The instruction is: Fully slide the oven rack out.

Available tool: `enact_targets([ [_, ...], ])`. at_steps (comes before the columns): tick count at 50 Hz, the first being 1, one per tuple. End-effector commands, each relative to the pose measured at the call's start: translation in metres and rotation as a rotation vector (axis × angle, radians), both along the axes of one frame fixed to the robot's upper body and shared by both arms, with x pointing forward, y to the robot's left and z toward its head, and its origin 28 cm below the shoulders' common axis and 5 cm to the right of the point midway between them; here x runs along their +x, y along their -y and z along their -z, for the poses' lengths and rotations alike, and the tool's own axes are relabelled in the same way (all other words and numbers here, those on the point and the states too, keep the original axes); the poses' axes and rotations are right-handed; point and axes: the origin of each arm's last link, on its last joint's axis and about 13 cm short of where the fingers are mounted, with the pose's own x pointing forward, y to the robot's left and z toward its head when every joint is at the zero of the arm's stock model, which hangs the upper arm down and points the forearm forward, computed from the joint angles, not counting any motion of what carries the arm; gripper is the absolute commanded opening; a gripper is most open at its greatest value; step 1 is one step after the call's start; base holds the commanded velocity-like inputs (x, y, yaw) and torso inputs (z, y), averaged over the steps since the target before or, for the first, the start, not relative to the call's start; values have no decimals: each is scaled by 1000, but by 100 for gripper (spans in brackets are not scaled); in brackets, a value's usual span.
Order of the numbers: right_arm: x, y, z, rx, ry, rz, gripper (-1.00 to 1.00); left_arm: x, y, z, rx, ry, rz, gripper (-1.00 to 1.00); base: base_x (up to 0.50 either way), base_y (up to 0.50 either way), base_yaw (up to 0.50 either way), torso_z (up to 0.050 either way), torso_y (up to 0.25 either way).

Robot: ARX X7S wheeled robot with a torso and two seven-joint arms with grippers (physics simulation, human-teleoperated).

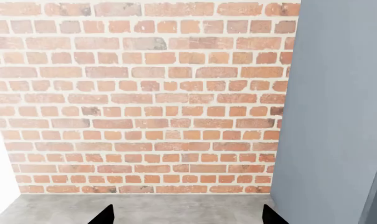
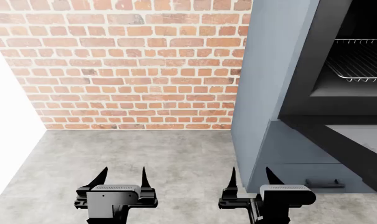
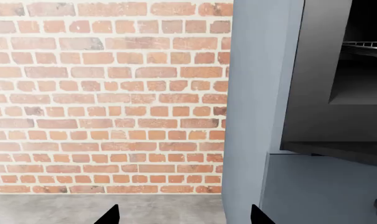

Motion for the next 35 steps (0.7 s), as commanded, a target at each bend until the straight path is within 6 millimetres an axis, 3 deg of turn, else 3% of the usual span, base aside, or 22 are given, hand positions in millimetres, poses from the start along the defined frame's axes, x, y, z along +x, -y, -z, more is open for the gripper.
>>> enact_targets([
  [1,0,-1,0,-4,1,-2,100,1,0,0,-5,-3,4,100,0,0,0,0,0],
  [7,2,-5,-4,-19,16,-20,100,4,2,-2,-10,-7,9,100,0,0,0,0,0],
  [15,-3,-5,-22,-34,42,-31,100,-2,1,-24,-22,25,24,100,0,0,0,21,0],
  [23,-25,3,-116,-159,111,-128,100,-6,-15,-107,8,38,110,100,0,0,0,0,0],
  [35,-23,20,-181,-205,172,-106,100,-13,-28,-175,93,78,171,100,0,0,0,0,0],
])
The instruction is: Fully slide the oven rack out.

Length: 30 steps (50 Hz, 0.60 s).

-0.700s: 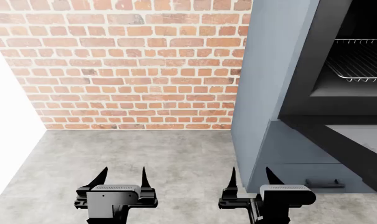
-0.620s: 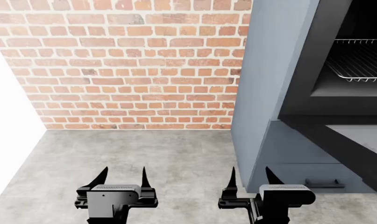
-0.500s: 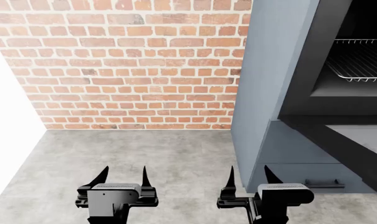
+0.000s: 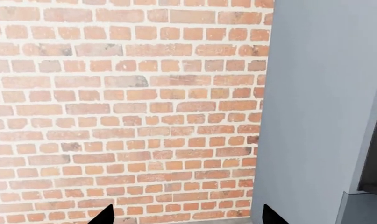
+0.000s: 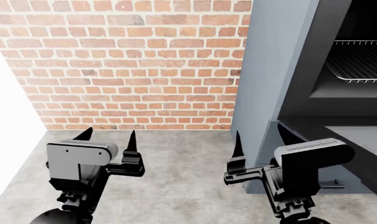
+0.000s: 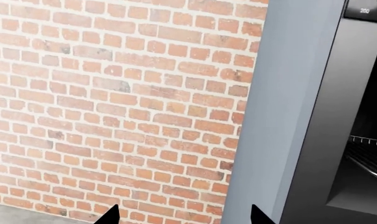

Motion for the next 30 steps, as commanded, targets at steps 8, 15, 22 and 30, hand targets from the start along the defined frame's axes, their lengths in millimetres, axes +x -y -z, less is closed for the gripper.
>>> enact_targets([
  [8,-14,21,-98,-118,61,28,100,-11,-13,-102,108,43,110,100,0,0,0,0,0],
  [15,-13,26,-122,-115,25,34,100,-5,-18,-136,61,-2,122,100,0,0,0,0,0],
  [22,-11,30,-141,-154,10,63,100,-12,-21,-155,72,3,92,100,0,0,0,0,0],
  [30,-13,36,-155,-188,34,111,100,-19,-26,-173,91,14,62,100,0,0,0,0,0],
])
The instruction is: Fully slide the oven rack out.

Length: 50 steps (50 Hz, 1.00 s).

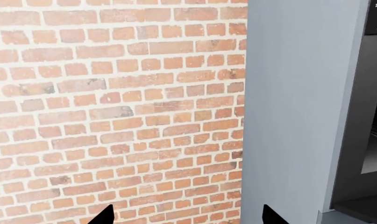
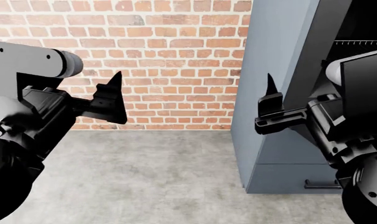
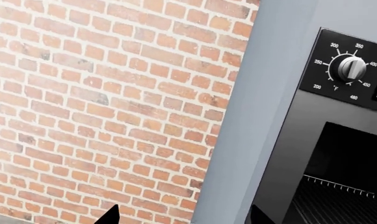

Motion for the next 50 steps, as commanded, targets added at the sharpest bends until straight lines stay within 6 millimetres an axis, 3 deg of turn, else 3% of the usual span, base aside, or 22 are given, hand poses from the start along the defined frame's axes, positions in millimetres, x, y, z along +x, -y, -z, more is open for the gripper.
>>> enact_targets([
  [1,-10,12,-27,-78,33,66,100,-16,-11,-31,38,20,-33,100,0,0,0,0,0],
  [8,-13,17,-41,-81,57,94,100,-18,-13,-48,51,36,-52,100,0,0,0,0,0],
  [16,-11,17,-39,-82,35,92,100,-20,-13,-60,44,33,-51,100,-2,-227,0,0,0],
  [50,-10,20,-33,-80,13,103,100,-13,-11,-52,26,31,-26,100,0,-500,0,0,0],
])
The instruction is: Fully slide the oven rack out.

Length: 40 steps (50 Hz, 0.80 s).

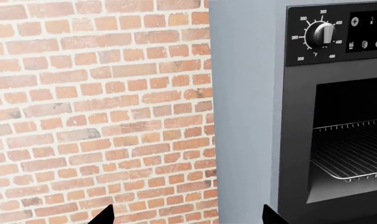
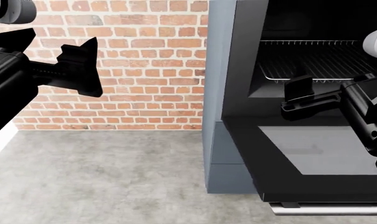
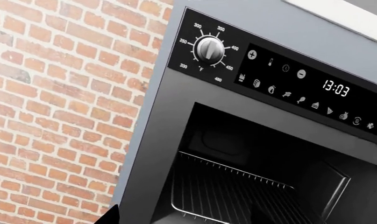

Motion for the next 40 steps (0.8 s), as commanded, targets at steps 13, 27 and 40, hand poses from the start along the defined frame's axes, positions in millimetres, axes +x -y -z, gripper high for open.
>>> enact_targets([
  [13,6,2,5,21,-16,15,100,16,9,12,-1,-49,37,100,0,-500,0,0,0],
  [27,10,1,9,23,-32,15,100,21,10,17,2,-56,37,100,0,-500,0,0,0],
  [40,11,1,10,26,-39,12,100,22,7,17,-20,-73,32,100,0,-500,0,0,0],
])
